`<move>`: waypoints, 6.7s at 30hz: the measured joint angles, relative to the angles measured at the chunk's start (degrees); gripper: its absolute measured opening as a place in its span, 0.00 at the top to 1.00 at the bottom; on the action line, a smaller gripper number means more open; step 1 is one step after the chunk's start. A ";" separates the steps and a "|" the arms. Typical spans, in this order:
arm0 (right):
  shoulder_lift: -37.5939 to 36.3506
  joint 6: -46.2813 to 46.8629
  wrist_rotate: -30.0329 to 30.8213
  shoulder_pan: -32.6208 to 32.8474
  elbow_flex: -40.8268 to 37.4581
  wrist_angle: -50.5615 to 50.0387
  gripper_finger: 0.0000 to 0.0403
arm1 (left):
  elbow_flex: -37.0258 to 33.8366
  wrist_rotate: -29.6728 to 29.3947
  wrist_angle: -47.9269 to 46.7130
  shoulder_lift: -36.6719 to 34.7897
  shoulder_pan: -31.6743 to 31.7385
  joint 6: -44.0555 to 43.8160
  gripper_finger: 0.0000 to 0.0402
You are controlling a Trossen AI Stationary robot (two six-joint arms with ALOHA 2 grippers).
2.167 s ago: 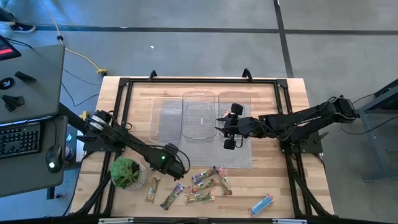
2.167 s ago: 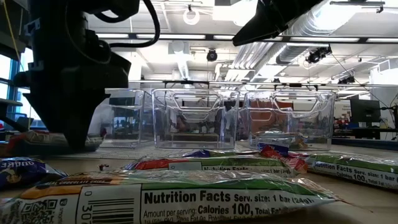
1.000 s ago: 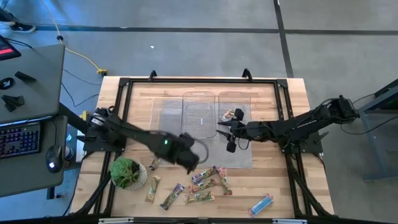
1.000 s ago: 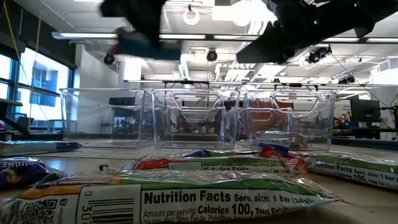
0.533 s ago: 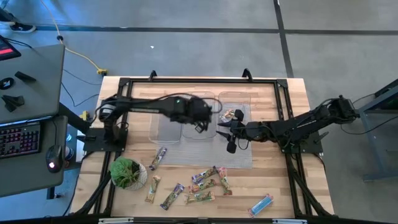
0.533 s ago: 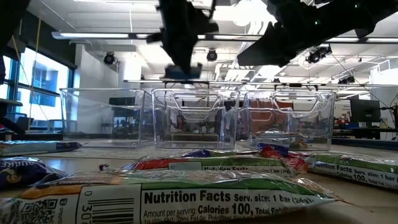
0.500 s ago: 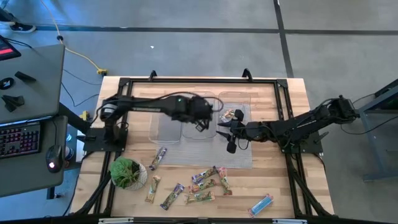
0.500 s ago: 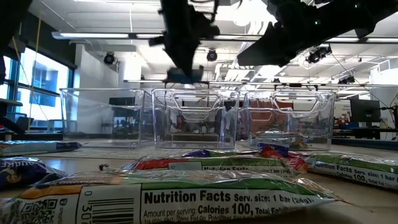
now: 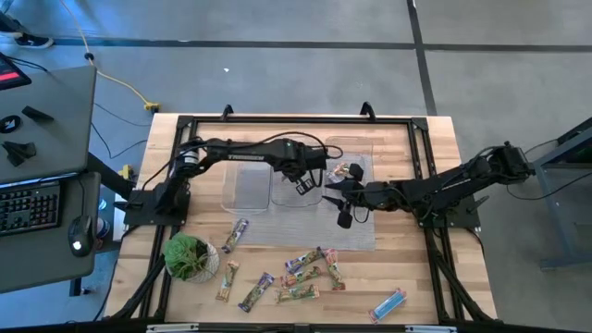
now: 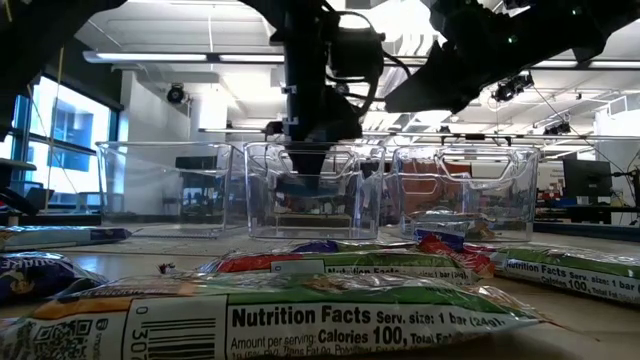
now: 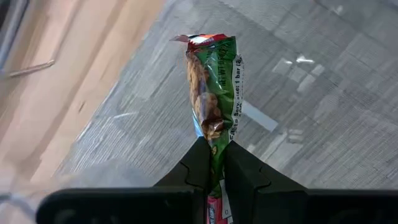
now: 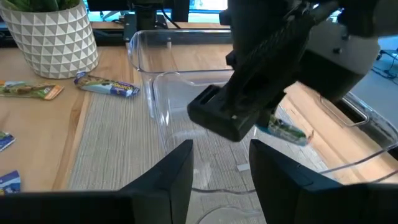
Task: Pick and place Granola Bars by type
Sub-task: Put the red granola bar into the middle transparent bin, then put the blue granola bar into the left transparent bin
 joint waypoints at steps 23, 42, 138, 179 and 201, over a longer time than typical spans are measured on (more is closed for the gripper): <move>0.02 -14.31 0.00 -0.09 0.00 0.86 0.65 | 0.00 -1.71 1.81 0.39 -0.04 1.83 0.93; -0.06 -14.37 -0.12 -0.07 0.04 1.23 0.65 | 0.00 4.34 17.55 0.44 0.00 1.91 0.93; 0.00 -14.30 -0.04 -0.07 0.02 0.39 0.65 | -5.37 7.91 -16.79 -26.82 -31.43 -11.22 0.70; 0.00 -14.30 -0.04 -0.07 0.02 0.26 0.65 | -37.47 26.69 38.67 -13.22 -43.19 -47.96 0.70; 0.00 -14.30 -0.04 -0.07 0.02 0.31 0.65 | -37.55 26.22 19.05 -13.18 -31.81 -44.18 0.70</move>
